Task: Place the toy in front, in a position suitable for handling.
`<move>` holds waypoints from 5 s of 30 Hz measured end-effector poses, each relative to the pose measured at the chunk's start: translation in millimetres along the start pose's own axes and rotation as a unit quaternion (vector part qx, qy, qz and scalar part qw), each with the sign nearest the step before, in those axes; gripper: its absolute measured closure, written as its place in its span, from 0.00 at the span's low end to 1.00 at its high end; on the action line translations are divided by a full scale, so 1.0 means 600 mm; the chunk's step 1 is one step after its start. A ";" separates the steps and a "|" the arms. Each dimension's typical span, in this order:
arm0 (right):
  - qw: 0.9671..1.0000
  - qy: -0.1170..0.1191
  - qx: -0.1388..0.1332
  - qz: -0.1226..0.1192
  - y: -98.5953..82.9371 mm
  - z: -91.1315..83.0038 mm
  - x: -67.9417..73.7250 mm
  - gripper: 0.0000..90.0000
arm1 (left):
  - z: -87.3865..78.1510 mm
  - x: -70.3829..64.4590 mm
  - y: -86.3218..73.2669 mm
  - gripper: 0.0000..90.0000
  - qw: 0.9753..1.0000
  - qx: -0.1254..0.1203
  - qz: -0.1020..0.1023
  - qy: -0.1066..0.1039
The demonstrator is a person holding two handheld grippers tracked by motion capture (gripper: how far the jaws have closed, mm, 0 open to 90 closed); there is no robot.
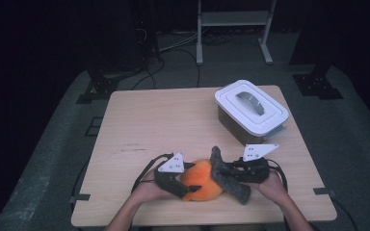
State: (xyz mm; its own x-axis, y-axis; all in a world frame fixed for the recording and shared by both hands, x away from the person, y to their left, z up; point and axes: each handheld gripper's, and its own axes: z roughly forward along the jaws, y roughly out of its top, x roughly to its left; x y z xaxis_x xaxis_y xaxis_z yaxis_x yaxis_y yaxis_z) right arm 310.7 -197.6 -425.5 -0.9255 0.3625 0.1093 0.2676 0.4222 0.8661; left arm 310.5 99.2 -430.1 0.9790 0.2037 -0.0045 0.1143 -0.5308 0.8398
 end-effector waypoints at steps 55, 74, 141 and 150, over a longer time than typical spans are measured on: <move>0.999 0.015 -0.027 -0.034 0.024 -0.037 0.022 0.83 | 0.012 -0.027 0.035 0.31 1.000 -0.023 0.002 0.021; 0.997 -0.019 -0.022 -0.072 0.042 -0.051 0.034 0.82 | 0.011 -0.028 0.039 0.34 1.000 -0.027 0.006 0.013; 0.999 0.012 0.014 -0.044 0.018 -0.059 0.013 0.82 | 0.020 -0.023 0.050 0.20 0.999 -0.036 -0.003 0.000; 0.998 0.029 0.007 -0.053 0.027 -0.066 0.020 0.82 | 0.025 -0.032 0.049 0.25 0.999 -0.030 0.019 -0.013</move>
State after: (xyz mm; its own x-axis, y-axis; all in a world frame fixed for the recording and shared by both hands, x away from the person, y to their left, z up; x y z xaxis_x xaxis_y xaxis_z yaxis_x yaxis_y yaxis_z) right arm 293.4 -219.3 -391.0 -0.9625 0.2674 0.0464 0.1718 0.4678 0.8670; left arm 297.4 67.5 -413.7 0.9866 0.1625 0.0146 0.0673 -0.4867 0.8710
